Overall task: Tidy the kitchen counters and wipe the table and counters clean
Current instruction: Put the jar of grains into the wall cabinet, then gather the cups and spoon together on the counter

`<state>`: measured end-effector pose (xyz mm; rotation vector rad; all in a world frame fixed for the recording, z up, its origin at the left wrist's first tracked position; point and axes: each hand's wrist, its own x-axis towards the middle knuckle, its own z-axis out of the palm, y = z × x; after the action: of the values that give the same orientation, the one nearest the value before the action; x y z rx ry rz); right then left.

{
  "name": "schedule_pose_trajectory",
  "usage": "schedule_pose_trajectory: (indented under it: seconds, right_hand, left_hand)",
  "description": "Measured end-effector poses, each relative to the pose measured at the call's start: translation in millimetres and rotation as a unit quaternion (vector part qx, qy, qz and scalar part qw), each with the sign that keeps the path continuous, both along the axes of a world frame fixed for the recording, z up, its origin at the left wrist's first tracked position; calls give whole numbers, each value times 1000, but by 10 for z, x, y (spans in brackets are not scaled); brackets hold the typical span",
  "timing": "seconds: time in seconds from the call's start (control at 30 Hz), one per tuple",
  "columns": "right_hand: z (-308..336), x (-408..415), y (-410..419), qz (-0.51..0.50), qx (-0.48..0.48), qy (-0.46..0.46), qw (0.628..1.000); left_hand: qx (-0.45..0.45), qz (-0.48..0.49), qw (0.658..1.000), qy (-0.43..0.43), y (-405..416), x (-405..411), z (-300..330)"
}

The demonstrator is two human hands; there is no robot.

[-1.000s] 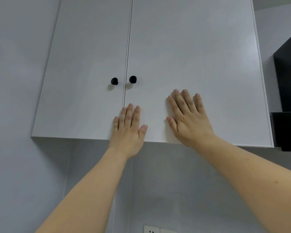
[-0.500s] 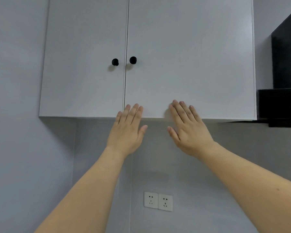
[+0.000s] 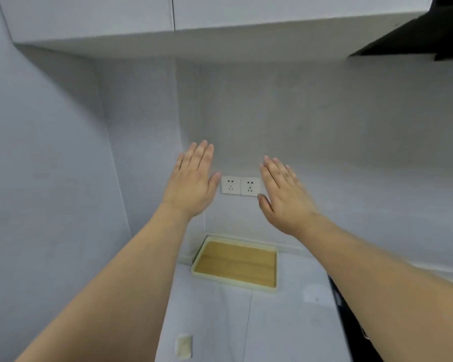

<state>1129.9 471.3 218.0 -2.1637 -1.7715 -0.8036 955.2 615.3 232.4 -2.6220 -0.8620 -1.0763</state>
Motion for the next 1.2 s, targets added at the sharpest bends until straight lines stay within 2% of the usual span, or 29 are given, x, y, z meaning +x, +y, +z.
schedule_pose_trajectory:
  seconds: [0.17, 0.33, 0.6, 0.8, 0.97, 1.2]
  right_hand:
    - [-885, -22, -293, -29, -87, 108, 990]
    - [-1681, -9, -743, -69, -176, 189, 964]
    - [-2256, 496, -1510, -149, -215, 265, 928]
    - [-2551, 832, -2410, -228, -212, 333, 890]
    - [-2643, 1243, -3327, -283, -193, 361, 867]
    - [-2612, 1937, -4784, -345, -218, 365, 837]
  left_hand:
    - [-111, -4, 993, 40, -222, 25, -849]
    - [-198, -12, 971, 132, -609, 190, -1758]
    - [-282, -70, 932, 218, -1297, 907, -2493]
    - [-290, -157, 893, 305, -2115, 1630, -2820]
    - [-307, -227, 869, 314, -3005, 2290, -2919]
    - [-243, -284, 866, 332, -4121, 3187, -2862]
